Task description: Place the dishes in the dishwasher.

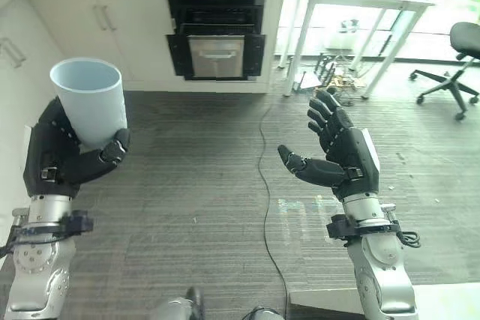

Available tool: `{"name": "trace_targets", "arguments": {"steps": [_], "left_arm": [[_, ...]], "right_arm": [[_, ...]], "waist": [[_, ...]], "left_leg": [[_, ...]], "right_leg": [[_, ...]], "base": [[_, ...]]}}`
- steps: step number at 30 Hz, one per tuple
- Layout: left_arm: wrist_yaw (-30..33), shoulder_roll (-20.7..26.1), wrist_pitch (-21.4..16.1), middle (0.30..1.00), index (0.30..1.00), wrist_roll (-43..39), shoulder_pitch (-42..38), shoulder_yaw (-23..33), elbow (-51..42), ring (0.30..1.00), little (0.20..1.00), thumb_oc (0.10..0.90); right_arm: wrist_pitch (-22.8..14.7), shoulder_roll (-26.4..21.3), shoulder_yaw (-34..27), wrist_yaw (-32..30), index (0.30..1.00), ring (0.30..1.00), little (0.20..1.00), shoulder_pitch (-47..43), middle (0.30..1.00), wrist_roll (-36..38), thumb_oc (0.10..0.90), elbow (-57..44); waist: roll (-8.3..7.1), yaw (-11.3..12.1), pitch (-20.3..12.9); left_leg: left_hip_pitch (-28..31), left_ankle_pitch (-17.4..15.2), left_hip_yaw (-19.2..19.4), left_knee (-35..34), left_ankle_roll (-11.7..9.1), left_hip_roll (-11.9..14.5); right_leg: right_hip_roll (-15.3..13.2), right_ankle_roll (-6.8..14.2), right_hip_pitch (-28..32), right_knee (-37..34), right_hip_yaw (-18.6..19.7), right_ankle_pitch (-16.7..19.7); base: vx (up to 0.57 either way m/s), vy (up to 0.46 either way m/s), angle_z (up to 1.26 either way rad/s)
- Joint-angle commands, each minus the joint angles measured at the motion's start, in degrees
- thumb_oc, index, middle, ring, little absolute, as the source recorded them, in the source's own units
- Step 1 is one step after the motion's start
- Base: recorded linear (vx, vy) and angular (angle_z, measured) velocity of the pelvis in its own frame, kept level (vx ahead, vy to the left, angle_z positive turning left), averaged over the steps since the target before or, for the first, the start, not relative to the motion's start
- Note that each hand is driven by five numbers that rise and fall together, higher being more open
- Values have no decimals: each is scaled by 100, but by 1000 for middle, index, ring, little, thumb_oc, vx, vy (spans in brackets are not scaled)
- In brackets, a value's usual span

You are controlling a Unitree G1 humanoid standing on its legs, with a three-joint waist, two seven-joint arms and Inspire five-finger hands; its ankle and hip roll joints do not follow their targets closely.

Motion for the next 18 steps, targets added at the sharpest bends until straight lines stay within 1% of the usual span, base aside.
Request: {"name": "trace_targets", "arguments": {"steps": [1,5,7,9,14,18], "left_arm": [[327,102,-920,300,300,-140,-523,360,-507,300,300,400],[367,170,-804,300,300,52,-620,267,-455,300,300,400],[383,350,-686,300,300,42,-774,257,-333,300,300,400],[369,384,-636,300,300,101,-816,226,-328,300,300,400],[415,429,-631,300,300,164,-834,161,-323,300,300,400],[453,414,-651,300,300,230,-804,133,-289,300,300,400]], "right_arm": [[-802,77,-302,-75,900,900,900,-347,900,59,800,-398],[-926,276,-200,-178,900,900,900,-246,900,7,800,-445],[-953,427,-80,-296,900,900,900,-310,900,-122,800,-402],[-974,442,-30,-305,900,900,900,-387,900,-173,800,-387],[-973,417,31,-311,900,900,900,-406,900,-139,800,-389],[-961,387,-30,-177,900,900,900,-309,900,4,800,-380]], "waist": [[-50,-255,-461],[-44,-318,-559],[-82,-319,-568],[-124,-292,-550],[-187,-329,-541],[-196,-422,-555]], "left_leg": [[-16,-510,2,237,-64,-45],[49,-623,70,237,-11,-90],[110,-747,2,237,91,-193],[128,-809,-6,237,155,-233],[147,-888,10,237,225,-266],[188,-898,74,237,211,-217]], "right_leg": [[170,214,-286,314,278,-303],[16,373,-252,314,207,-243],[-86,484,-267,314,186,-158],[-120,509,-276,314,171,-136],[-35,482,-367,314,363,-153],[89,419,-404,314,532,-191]], "base": [[-16,153,3],[15,131,17],[22,161,34],[-31,72,16],[-31,1,-10],[-3,-50,-30]]}}
